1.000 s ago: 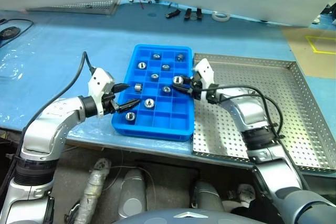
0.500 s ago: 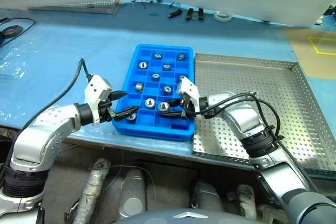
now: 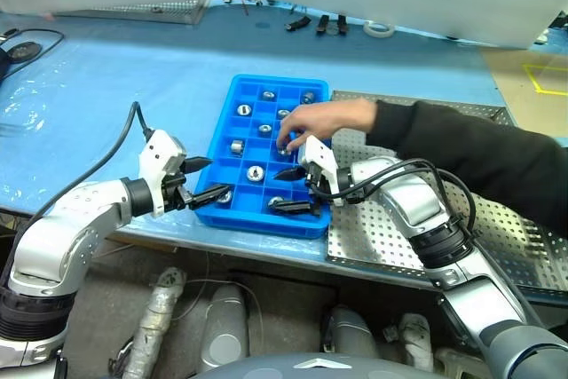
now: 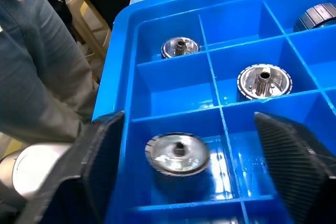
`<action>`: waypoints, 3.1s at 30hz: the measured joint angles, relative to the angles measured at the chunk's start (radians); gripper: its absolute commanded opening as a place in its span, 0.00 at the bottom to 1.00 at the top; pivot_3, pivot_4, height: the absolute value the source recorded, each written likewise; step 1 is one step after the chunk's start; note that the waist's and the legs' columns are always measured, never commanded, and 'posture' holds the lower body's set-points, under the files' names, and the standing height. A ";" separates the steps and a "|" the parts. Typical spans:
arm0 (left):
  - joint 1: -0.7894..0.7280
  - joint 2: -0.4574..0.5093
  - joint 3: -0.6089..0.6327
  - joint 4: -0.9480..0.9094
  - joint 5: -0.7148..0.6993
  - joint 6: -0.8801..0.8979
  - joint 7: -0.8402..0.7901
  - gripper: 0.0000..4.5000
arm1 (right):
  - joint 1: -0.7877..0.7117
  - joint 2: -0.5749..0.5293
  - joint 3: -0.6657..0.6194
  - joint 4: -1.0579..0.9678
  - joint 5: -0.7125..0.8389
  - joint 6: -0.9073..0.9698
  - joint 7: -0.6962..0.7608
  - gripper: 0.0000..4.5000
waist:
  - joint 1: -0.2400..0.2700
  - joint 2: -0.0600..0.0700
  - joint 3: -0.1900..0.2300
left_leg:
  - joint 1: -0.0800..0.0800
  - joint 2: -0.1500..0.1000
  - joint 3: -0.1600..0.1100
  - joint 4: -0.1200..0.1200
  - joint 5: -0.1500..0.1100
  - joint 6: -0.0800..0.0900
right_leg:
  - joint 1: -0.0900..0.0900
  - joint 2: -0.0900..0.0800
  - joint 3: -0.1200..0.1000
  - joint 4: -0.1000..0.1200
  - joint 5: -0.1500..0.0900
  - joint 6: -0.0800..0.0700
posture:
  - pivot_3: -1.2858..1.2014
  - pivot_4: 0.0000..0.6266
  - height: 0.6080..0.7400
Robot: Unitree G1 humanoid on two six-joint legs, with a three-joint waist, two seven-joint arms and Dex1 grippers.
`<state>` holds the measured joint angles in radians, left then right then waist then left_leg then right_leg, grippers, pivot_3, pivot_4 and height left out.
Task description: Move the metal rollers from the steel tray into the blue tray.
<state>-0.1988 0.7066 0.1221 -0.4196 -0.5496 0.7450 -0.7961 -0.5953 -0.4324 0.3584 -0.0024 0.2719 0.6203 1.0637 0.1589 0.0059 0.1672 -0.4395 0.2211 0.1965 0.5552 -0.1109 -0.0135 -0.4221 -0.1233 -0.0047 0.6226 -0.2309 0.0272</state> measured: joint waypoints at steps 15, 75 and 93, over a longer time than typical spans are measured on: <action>-0.163 -0.040 -0.128 0.174 0.043 -0.101 -0.071 0.89 | 0.035 -0.037 -0.073 -0.070 -0.027 0.027 -0.115 0.95 | -0.012 -0.001 0.000 | 0.001 0.002 0.000 0.001 0.003 -0.005 | 0.000 0.006 0.002 0.001 0.000 0.000 | 0.56 0.24 1.00; -0.460 -0.233 -0.296 0.588 0.216 -0.308 -0.313 0.89 | 0.563 -0.178 -0.567 -0.216 0.003 0.076 -0.520 0.95 | -0.115 -0.001 -0.001 | 0.003 0.004 0.003 0.006 -0.001 0.002 | 0.002 0.009 0.007 0.001 0.002 -0.002 | 0.43 0.24 1.00; -0.411 -0.206 -0.280 0.502 0.212 -0.255 -0.290 0.89 | 0.462 -0.167 -0.491 -0.210 0.015 0.070 -0.476 0.38 | -0.117 -0.001 -0.001 | 0.003 0.004 0.004 0.006 -0.001 0.003 | 0.001 0.009 0.007 0.001 0.002 -0.003 | 0.48 0.24 1.00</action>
<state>-0.6098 0.5005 -0.1581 0.0829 -0.3377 0.4903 -1.0862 -0.1333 -0.5995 -0.1323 -0.2122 0.2867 0.6901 0.5873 0.0424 0.0053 0.1666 -0.4363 0.2252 0.2003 0.5615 -0.1121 -0.0109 -0.4206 -0.1143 0.0024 0.6232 -0.2291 0.0247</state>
